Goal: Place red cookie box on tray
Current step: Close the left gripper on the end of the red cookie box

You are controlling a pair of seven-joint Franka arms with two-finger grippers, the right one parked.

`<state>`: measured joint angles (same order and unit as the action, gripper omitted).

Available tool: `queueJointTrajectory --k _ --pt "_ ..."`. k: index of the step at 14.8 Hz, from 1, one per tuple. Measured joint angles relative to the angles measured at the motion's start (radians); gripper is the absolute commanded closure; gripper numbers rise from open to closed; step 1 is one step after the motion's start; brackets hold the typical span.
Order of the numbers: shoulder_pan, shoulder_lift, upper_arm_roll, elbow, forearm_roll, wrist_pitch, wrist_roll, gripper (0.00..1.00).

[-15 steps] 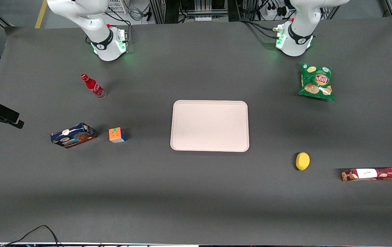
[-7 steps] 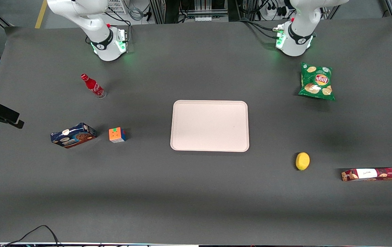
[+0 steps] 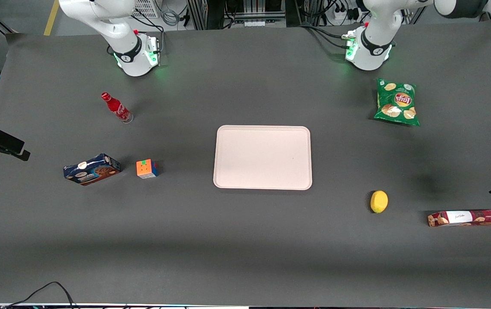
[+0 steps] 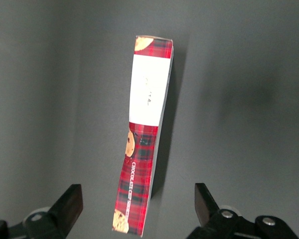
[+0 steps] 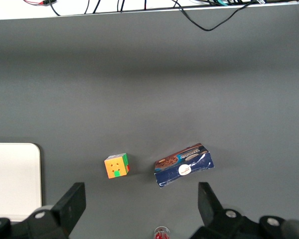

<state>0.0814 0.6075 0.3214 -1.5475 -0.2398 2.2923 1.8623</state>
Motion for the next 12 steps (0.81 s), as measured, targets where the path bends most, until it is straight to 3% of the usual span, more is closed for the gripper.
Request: queueJointTrajectory --k 12 --pt "0.023 0.158 -0.053 0.081 -0.013 0.067 0.033 0.00"
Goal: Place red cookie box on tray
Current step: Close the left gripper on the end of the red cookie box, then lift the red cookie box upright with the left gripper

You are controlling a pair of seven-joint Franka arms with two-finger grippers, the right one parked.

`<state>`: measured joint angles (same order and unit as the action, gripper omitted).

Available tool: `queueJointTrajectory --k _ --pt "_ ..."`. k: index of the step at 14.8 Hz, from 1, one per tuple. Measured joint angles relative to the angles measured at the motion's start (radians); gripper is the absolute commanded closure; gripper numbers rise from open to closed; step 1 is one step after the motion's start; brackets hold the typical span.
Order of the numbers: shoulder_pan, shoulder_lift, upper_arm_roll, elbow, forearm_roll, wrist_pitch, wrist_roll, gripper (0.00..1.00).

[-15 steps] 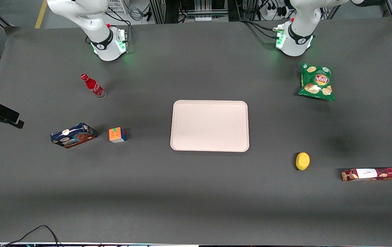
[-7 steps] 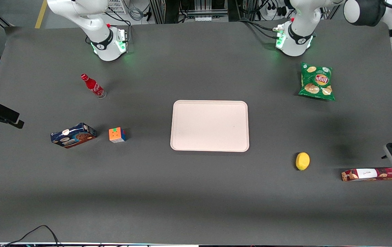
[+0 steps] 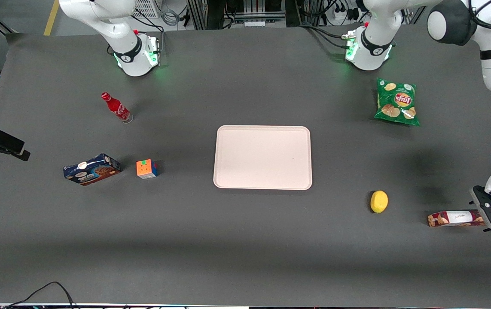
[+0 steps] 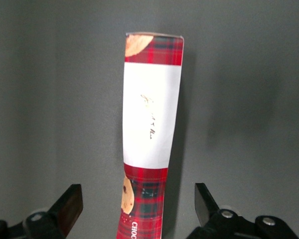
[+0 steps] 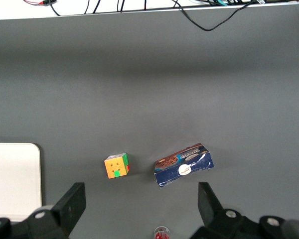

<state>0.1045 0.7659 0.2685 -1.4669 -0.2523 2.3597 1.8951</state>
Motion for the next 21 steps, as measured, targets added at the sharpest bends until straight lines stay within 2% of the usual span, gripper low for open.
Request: queueJointTrajectory --k 5,7,8,9,10,12,13,16,21 --pt "0.028 0.030 -0.020 0.014 -0.018 0.005 0.015 0.00" --pt "0.028 0.043 -0.027 0.016 -0.030 0.020 0.015 0.07" --pt "0.028 0.050 -0.028 0.019 -0.033 0.022 0.015 0.19" --pt "0.029 0.055 -0.029 0.021 -0.035 0.024 0.016 0.41" --pt "0.029 0.059 -0.029 0.023 -0.037 0.025 0.016 0.59" --pt "0.029 0.061 -0.029 0.025 -0.038 0.027 0.016 0.82" --pt "0.029 0.061 -0.029 0.025 -0.038 0.027 0.016 0.89" --pt "0.029 0.061 -0.029 0.025 -0.051 0.027 0.016 1.00" --pt "0.032 0.061 -0.029 0.028 -0.074 0.027 0.005 1.00"
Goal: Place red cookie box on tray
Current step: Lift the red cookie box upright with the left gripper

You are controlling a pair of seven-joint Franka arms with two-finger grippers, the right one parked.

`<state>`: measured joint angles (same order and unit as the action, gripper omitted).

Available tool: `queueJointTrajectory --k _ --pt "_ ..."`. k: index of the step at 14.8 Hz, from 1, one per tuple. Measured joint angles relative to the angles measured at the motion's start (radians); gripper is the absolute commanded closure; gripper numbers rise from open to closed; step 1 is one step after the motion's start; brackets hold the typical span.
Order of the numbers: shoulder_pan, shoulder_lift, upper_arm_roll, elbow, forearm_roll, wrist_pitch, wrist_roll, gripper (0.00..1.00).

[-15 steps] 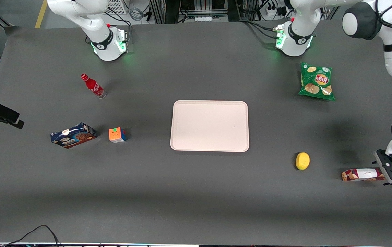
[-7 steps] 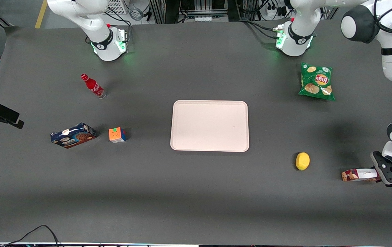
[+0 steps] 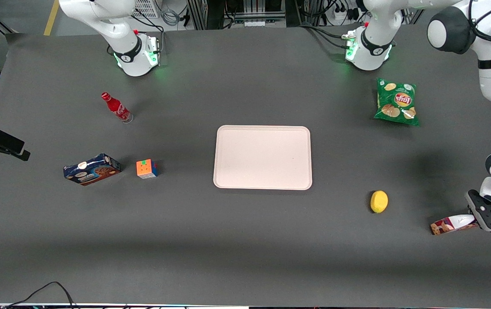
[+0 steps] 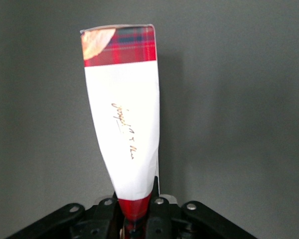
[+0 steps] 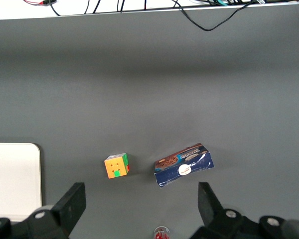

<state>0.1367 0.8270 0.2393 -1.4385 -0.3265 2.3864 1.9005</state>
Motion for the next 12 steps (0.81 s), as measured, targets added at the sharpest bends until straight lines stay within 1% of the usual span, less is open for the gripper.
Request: queueJointTrajectory --k 3,7,12 --pt "0.000 -0.013 0.000 0.013 -0.001 -0.004 -0.040 1.00" --pt "0.000 -0.080 0.000 0.018 -0.001 -0.112 -0.112 1.00" --pt "-0.004 -0.156 -0.001 0.014 0.001 -0.204 -0.206 1.00"
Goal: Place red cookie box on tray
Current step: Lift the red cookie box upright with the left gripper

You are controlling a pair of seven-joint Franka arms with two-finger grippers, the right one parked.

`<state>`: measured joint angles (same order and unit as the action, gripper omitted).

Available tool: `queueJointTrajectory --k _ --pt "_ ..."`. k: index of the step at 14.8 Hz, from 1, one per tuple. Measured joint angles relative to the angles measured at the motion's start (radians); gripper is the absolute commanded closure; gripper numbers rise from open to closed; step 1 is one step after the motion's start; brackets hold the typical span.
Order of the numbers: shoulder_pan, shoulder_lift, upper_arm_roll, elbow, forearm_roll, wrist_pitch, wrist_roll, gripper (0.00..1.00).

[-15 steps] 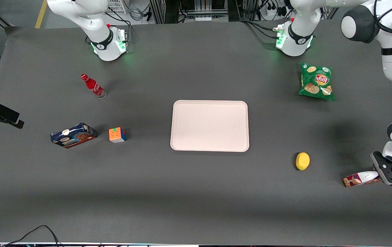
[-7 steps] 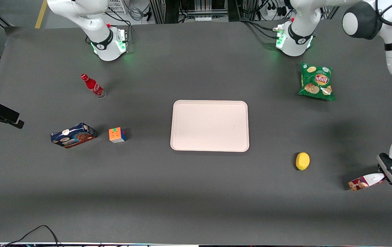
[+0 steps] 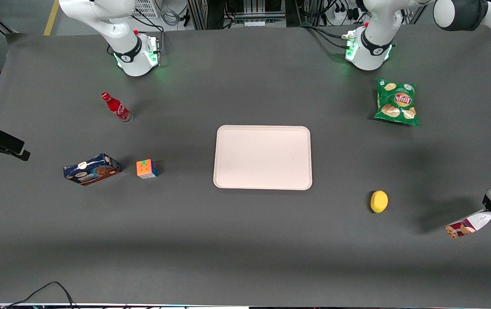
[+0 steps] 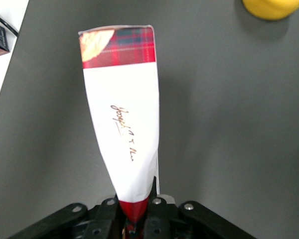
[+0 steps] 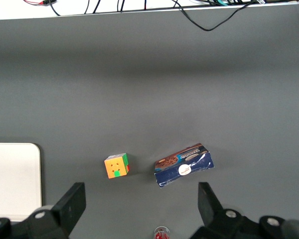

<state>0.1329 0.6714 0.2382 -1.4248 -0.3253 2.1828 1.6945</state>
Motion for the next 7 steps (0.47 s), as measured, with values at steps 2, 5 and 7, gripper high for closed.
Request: queueJointTrajectory --k 2,5,7 --pt "-0.003 -0.017 -0.001 -0.003 0.003 -0.030 -0.040 1.00" --pt "-0.013 -0.049 -0.006 -0.004 0.034 -0.088 -0.148 1.00" --pt "-0.029 -0.093 -0.007 -0.004 0.071 -0.177 -0.294 1.00"
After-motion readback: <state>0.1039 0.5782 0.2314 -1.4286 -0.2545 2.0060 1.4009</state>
